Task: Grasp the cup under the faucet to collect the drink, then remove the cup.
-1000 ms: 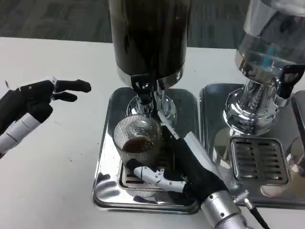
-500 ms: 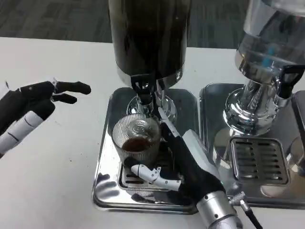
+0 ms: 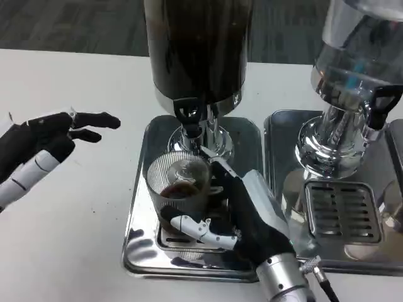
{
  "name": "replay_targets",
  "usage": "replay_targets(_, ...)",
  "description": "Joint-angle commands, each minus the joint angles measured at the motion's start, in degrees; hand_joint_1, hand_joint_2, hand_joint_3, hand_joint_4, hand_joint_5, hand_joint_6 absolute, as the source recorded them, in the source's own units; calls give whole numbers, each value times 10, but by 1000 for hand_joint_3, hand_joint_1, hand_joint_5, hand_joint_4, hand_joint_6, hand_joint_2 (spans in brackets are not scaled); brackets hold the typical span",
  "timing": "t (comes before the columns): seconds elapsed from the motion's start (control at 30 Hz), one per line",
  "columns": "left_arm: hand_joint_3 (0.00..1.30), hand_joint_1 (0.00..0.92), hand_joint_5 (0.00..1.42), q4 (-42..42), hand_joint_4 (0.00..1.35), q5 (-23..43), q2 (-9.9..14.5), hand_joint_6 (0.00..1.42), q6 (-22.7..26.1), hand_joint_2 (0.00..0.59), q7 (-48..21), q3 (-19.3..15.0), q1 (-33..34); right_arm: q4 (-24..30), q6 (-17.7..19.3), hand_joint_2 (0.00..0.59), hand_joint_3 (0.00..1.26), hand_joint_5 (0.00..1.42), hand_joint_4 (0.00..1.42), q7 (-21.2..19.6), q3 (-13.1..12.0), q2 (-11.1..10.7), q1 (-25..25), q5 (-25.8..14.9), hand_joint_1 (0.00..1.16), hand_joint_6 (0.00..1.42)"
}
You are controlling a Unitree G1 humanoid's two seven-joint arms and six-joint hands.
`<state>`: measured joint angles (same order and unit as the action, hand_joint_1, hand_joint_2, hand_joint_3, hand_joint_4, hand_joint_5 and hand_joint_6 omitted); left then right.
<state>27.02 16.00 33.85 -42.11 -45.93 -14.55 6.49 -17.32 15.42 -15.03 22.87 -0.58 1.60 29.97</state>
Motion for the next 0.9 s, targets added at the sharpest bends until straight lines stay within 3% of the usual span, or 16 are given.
replay_targets(0.03,397,0,220,-6,294,-7,11,348,-4,179,-3,3,-3,-5,0,209,208,481,306,-21,5,-4,-17,14,641,632)
replay_targets(0.4,377,0,220,-3,283,-11,10,353,-6,181,-1,3,-2,-15,22,212,292,581,418,-63,3,-5,-22,22,641,776)
replay_targets(0.9,367,0,220,10,280,-13,8,354,-5,177,-3,8,8,-2,42,217,335,645,464,-102,-8,-10,-41,26,652,867)
